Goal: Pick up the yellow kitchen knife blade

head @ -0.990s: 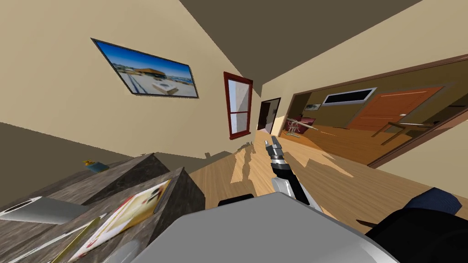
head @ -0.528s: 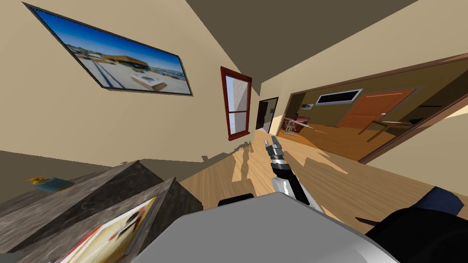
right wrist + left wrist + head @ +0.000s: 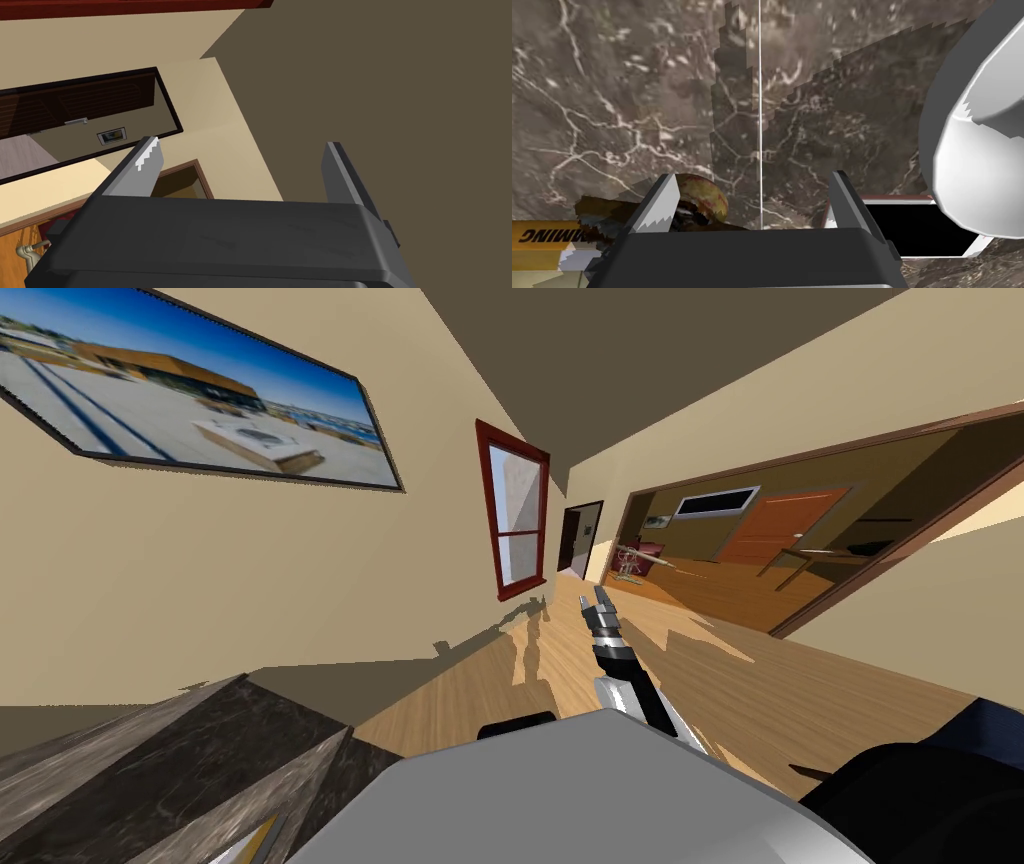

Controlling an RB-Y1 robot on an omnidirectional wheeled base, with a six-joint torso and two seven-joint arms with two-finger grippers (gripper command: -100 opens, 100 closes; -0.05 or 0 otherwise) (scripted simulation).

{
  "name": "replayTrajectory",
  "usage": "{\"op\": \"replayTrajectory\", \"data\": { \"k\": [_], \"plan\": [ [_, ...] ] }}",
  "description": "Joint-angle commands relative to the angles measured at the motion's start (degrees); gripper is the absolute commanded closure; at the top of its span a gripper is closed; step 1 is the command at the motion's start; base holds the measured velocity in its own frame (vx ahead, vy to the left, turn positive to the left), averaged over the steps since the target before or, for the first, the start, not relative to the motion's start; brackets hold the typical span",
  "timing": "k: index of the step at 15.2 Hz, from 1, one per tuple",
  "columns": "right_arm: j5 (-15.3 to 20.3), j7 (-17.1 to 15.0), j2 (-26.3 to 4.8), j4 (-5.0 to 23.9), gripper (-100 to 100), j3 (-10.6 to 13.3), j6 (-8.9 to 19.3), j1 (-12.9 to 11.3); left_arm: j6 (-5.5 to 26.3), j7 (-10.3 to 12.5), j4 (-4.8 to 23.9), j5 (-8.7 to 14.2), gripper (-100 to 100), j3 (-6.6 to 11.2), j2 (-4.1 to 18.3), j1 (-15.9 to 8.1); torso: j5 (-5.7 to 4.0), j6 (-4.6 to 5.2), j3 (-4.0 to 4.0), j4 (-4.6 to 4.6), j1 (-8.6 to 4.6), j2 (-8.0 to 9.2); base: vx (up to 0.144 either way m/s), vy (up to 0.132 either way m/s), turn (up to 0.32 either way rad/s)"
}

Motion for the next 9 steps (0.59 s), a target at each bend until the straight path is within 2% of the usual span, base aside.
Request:
{"op": "replayTrajectory", "data": {
  "k": [1,3,4,5,9],
  "plan": [
    [0.0,0.0,0.0,0.0,0,0.0,0.0,0.0,1.5,-0.9,0.3,0.3,-100,-0.75,-1.8,-1.3,0.00,0.00,0.00,0.00,0.00,0.00,0.003,0.039,-0.016],
    [0.0,0.0,0.0,0.0,0,0.0,0.0,0.0,2.6,-1.5,0.5,0.6,-100,-1.25,-3.1,-2.1,0.15,0.06,0.30,0.18,-0.03,0.46,-0.058,0.018,-0.020],
    [0.0,0.0,0.0,0.0,0,0.0,0.0,0.0,1.3,-1.1,1.1,0.2,-100,-1.07,-2.1,-2.0,0.18,0.06,0.43,0.24,-0.01,0.66,-0.049,0.002,-0.009],
    [0.0,0.0,0.0,0.0,0,0.0,0.0,0.0,1.6,-1.3,1.1,0.3,100,-1.15,-2.3,-2.1,0.17,0.06,0.47,0.26,-0.01,0.71,-0.014,0.001,0.000],
    [0.0,0.0,0.0,0.0,0,0.0,0.0,0.0,1.9,-1.5,1.2,0.1,100,-1.15,-2.1,-2.1,0.24,-0.02,0.43,0.29,-0.04,0.59,-0.004,0.003,-0.002]
  ]
}}
